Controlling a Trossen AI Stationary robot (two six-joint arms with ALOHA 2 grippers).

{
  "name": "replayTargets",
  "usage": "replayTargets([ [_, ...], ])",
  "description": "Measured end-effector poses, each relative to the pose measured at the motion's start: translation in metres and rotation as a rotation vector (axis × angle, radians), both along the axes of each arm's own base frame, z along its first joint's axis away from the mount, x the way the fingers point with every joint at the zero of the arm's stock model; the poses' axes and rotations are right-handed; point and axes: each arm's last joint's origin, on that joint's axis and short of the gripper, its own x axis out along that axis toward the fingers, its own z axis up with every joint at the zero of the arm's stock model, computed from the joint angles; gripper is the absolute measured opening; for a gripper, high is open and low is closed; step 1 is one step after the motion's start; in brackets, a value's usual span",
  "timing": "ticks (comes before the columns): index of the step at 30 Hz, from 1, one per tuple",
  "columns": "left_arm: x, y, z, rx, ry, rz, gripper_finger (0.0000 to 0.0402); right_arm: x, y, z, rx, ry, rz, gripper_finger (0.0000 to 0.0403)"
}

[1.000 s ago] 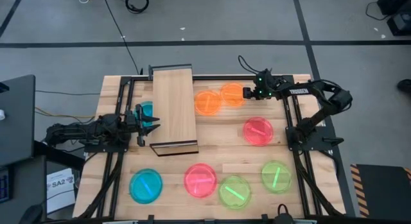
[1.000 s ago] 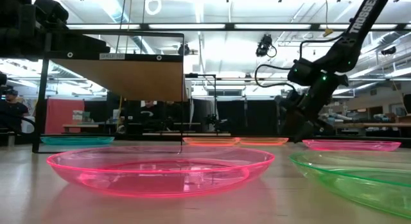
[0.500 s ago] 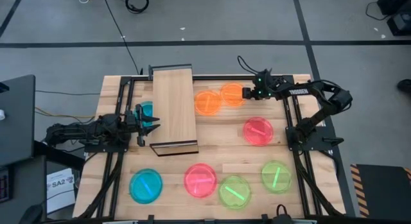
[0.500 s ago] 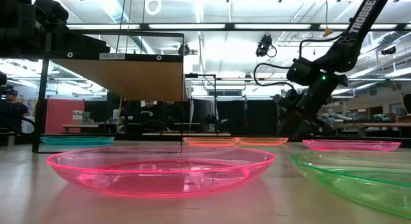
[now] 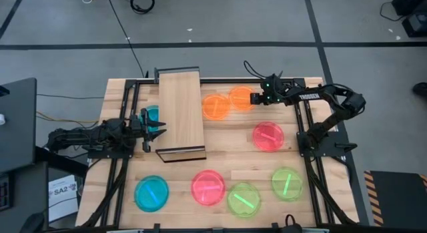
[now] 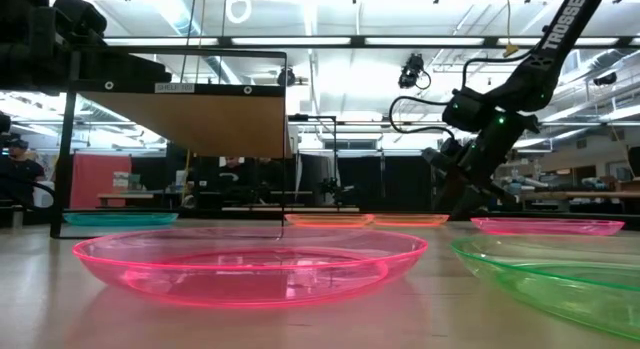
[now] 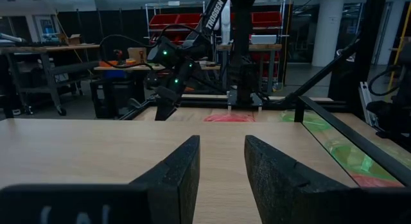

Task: Place and stack plates onto a shelf
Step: Put the right orange plate on the shelf

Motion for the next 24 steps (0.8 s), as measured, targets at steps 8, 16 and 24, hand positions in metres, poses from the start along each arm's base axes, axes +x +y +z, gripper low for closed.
replayTargets([
  [8,0.000,0.000,0.000,0.000,0.000,0.000,0.0130,0.006,-0.005,-0.012,0.018,-0.011,-0.023,0.0131],
  [16,0.000,0.000,0.000,0.000,0.000,0.000,0.0130,0.005,-0.007,-0.010,0.005,-0.039,-0.033,0.0088],
  [24,0.000,0.000,0.000,0.000,0.000,0.000,0.0130,0.005,-0.006,-0.010,0.008,-0.036,-0.031,0.0051],
])
